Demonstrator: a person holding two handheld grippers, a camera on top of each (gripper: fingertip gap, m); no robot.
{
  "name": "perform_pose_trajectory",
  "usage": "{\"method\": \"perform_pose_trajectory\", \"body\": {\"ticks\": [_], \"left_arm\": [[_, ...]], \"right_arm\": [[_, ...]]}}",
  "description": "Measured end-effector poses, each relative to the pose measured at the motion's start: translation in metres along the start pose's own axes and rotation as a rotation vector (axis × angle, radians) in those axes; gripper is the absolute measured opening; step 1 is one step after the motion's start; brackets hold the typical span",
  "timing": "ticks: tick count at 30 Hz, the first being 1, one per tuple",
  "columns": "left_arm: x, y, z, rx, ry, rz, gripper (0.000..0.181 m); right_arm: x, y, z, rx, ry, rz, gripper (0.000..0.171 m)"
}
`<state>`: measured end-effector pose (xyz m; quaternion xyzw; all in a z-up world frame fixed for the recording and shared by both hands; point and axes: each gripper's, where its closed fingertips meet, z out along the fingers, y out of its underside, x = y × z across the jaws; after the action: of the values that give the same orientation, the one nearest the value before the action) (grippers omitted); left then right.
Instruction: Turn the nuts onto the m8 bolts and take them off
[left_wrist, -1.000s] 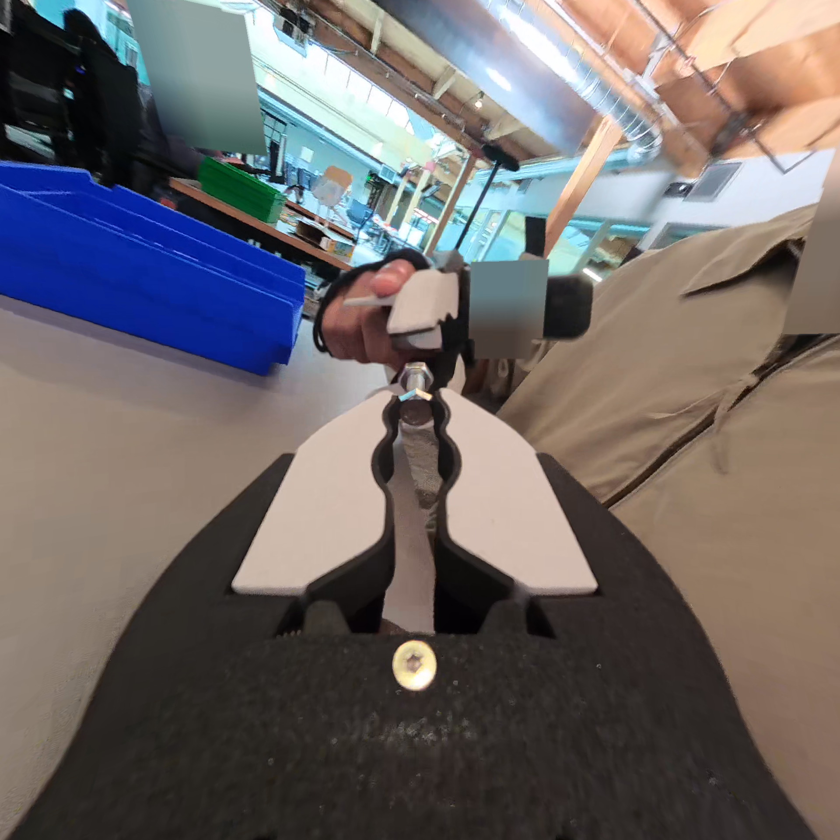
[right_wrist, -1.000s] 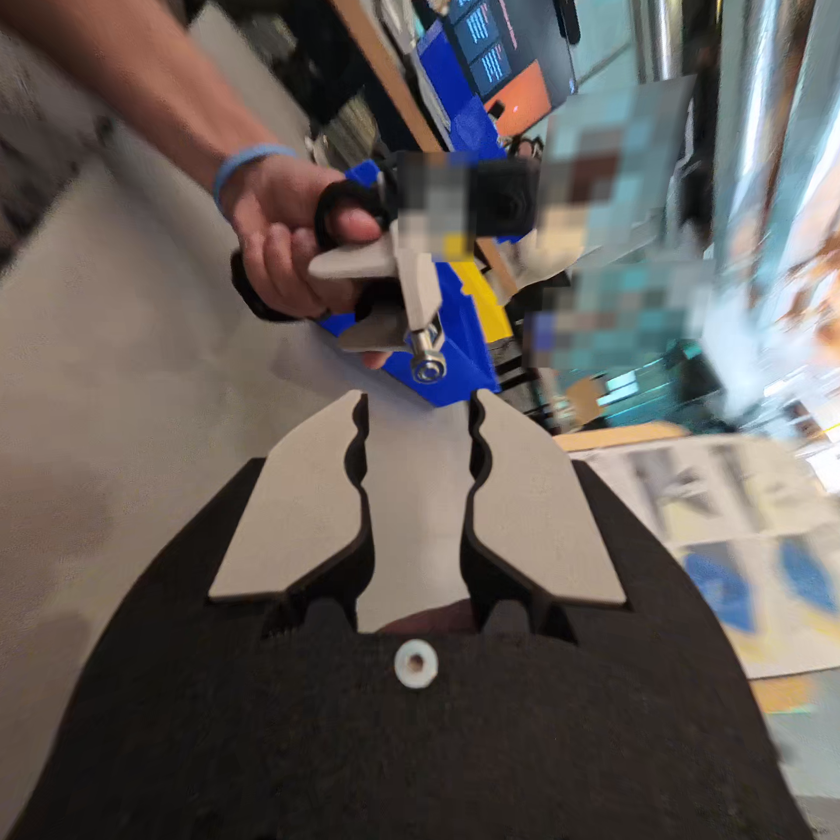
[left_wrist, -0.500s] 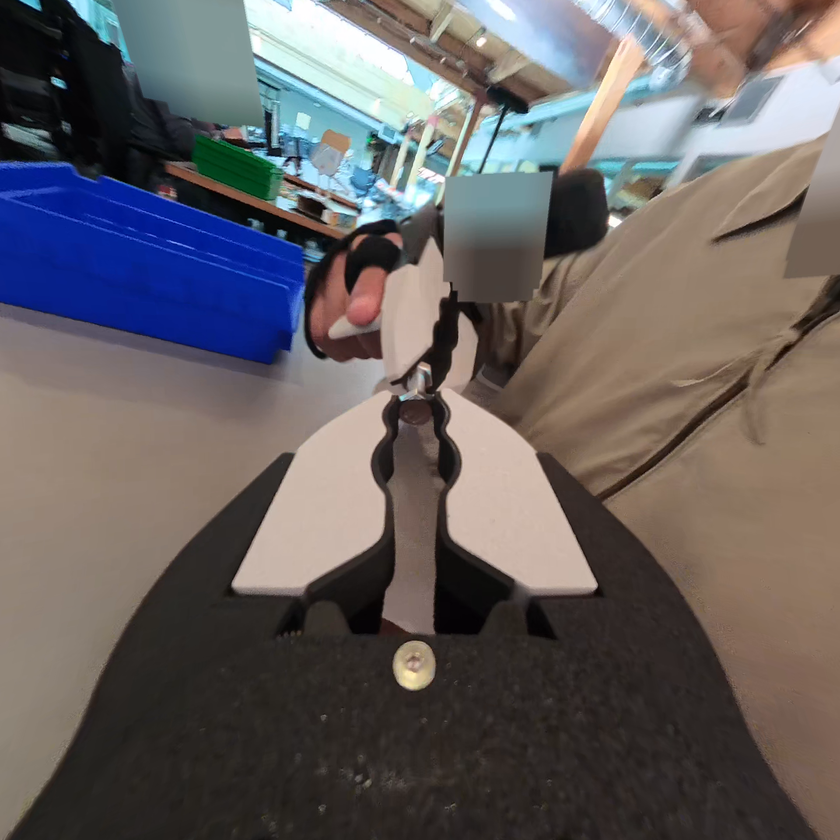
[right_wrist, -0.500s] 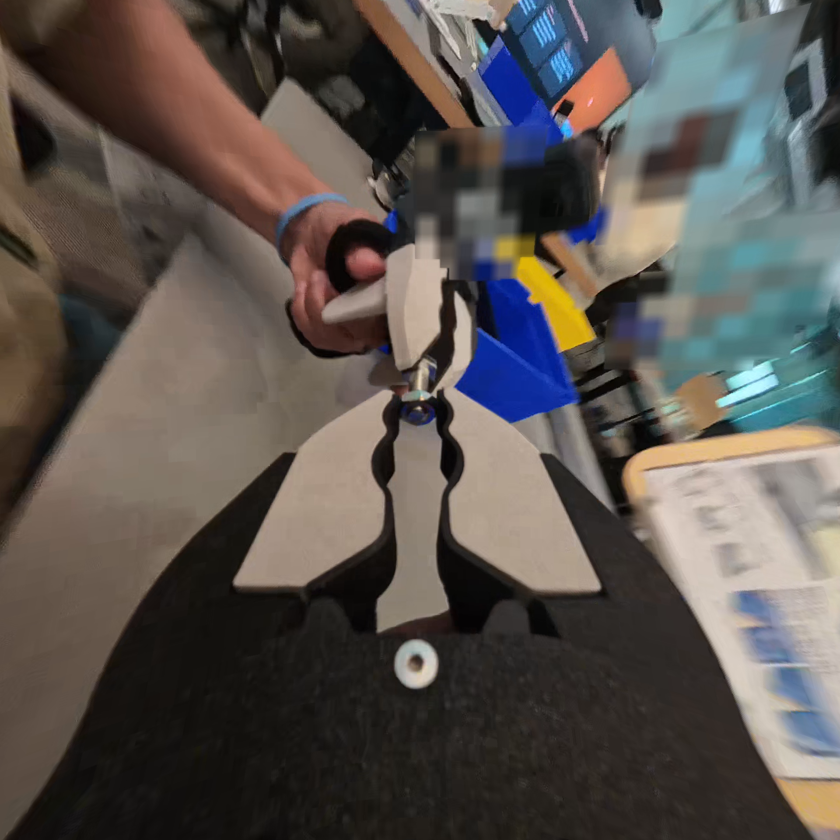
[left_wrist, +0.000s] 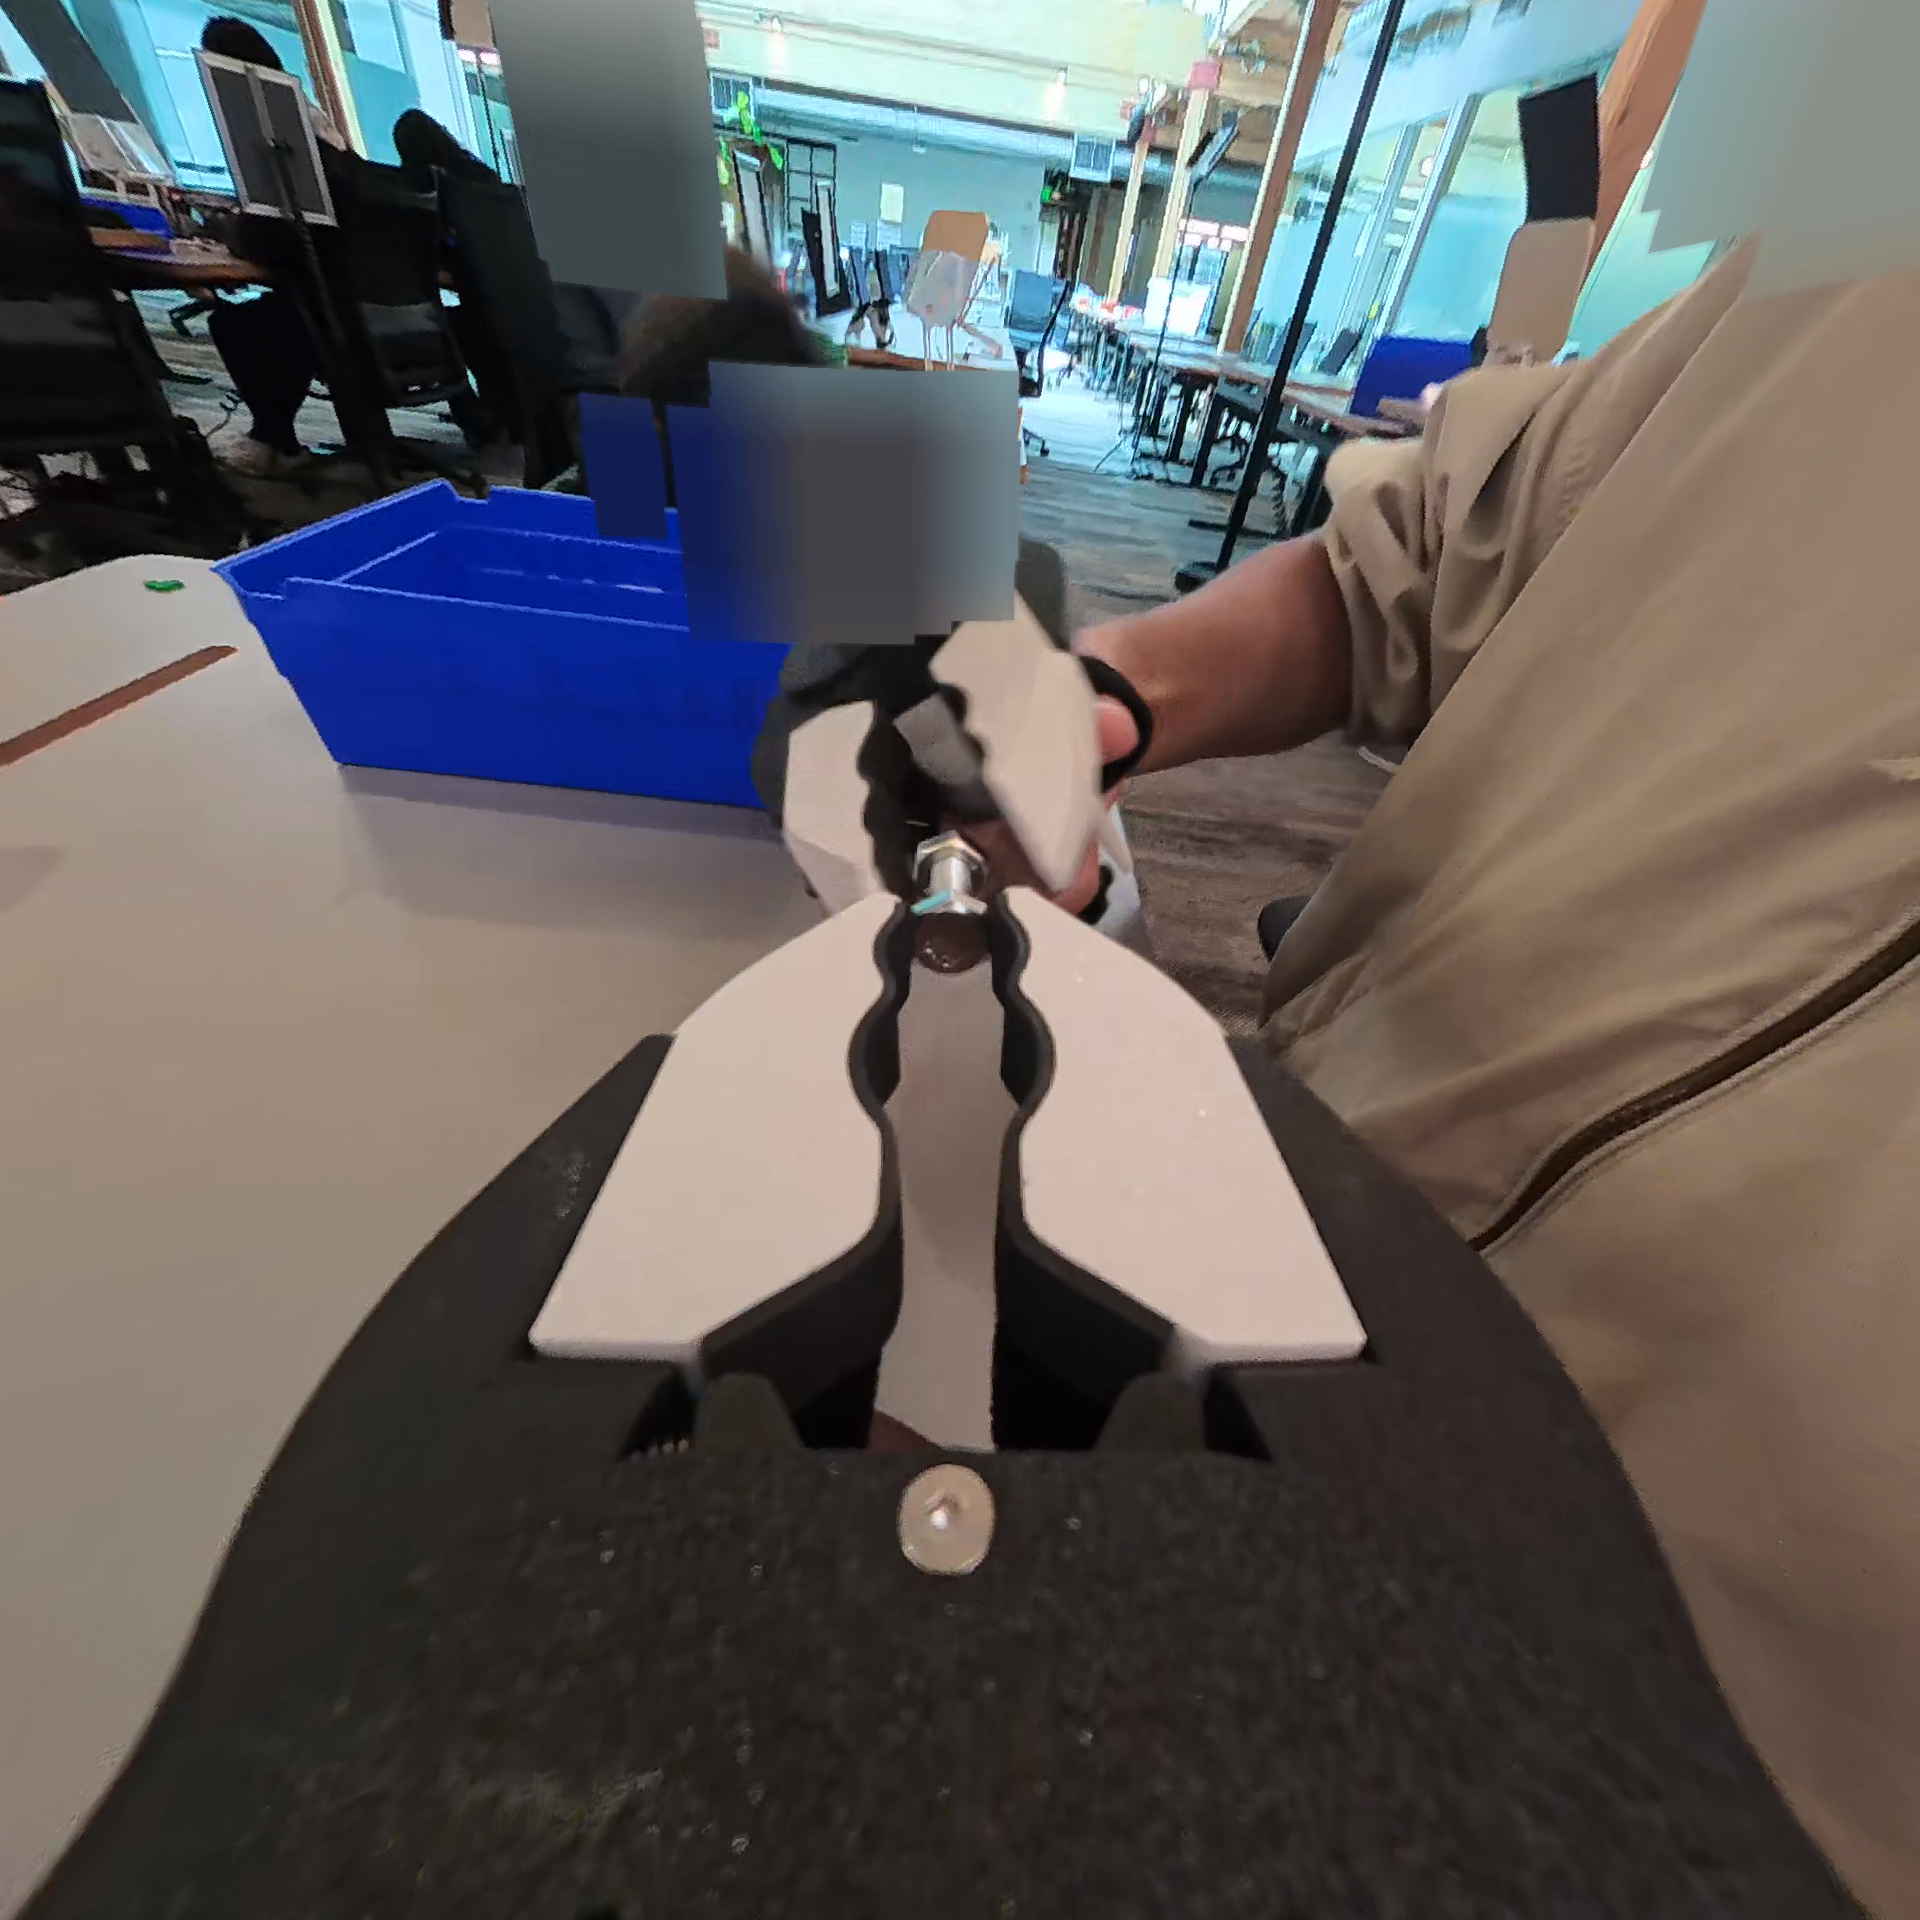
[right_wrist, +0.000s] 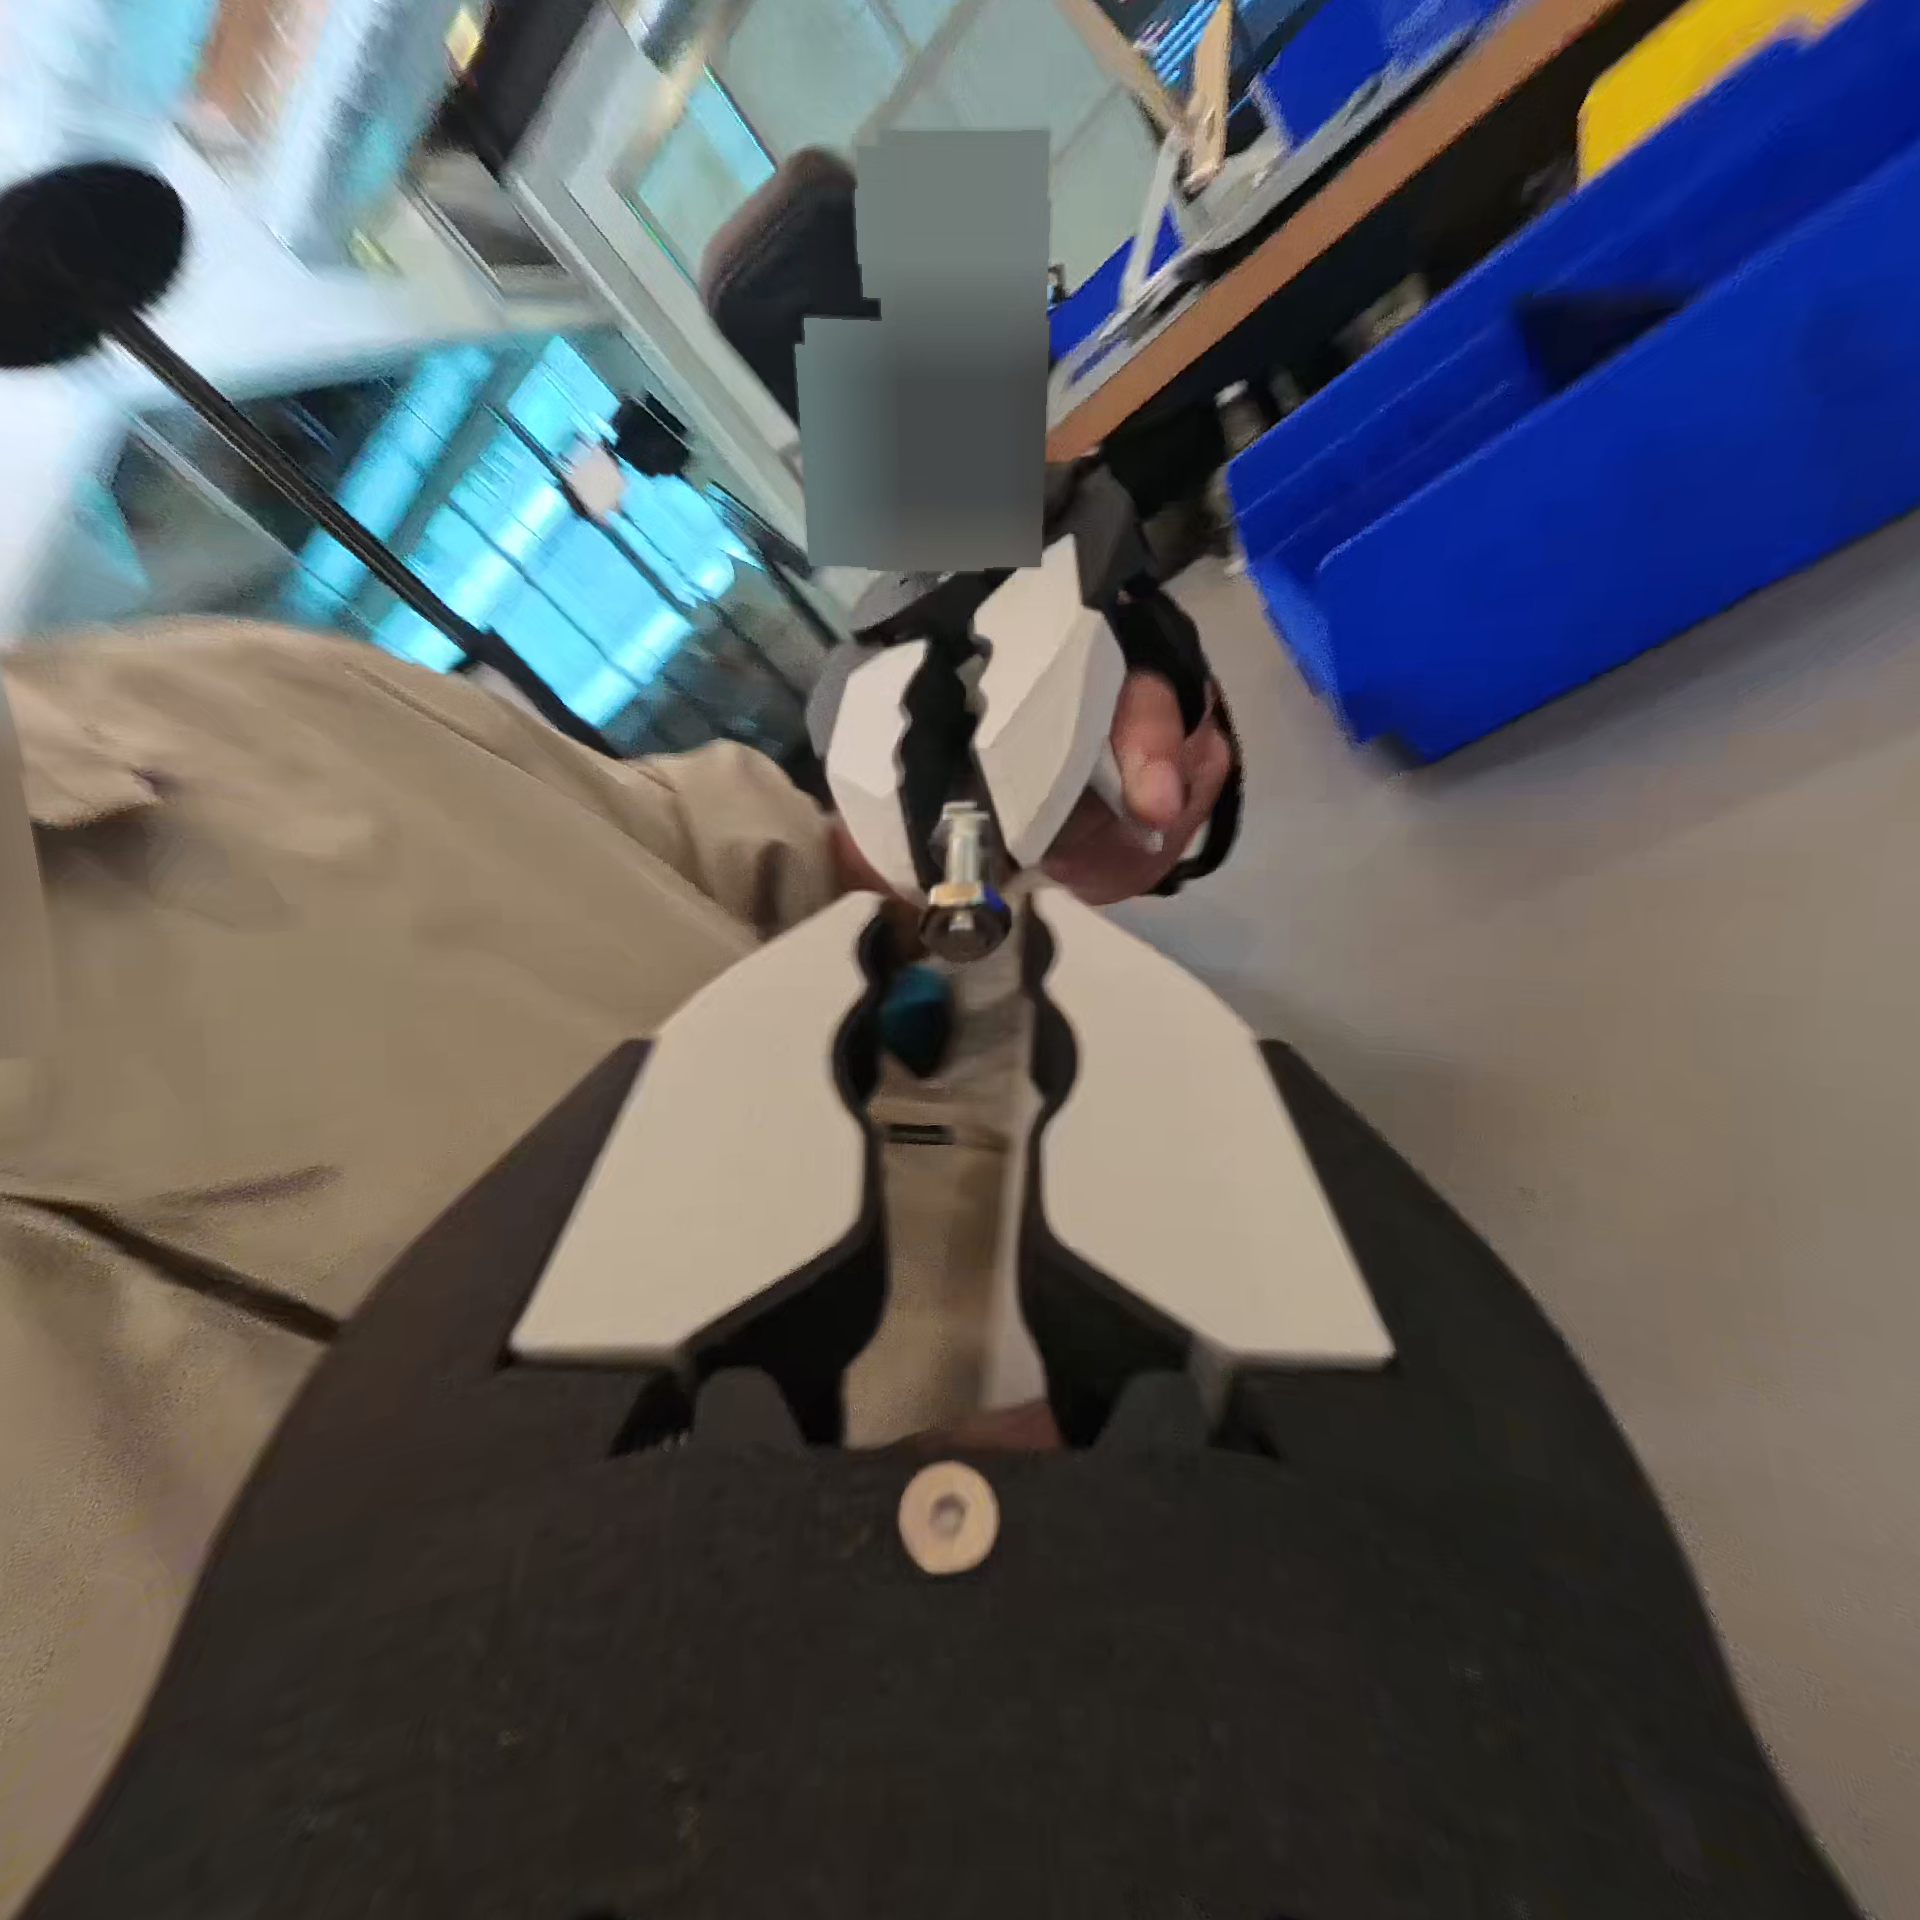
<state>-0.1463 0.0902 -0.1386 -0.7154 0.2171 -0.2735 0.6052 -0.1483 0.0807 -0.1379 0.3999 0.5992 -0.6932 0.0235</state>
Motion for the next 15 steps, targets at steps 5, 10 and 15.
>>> {"method": "perform_pose_trajectory", "body": {"ticks": [5,10,15], "left_arm": [[0.001,-0.007,-0.010,0.093,0.109,-0.188,0.014],[0.009,-0.006,-0.007,0.134,0.303,-0.430,0.014],[0.012,0.000,-0.006,0.145,0.380,-0.513,0.014]], "right_arm": [[0.017,-0.001,-0.009,-0.198,0.477,-0.883,0.062],[0.012,-0.012,-0.009,-0.398,0.748,-1.723,0.052],[-0.002,-0.005,0.002,-0.362,0.673,-1.867,0.021]]}}
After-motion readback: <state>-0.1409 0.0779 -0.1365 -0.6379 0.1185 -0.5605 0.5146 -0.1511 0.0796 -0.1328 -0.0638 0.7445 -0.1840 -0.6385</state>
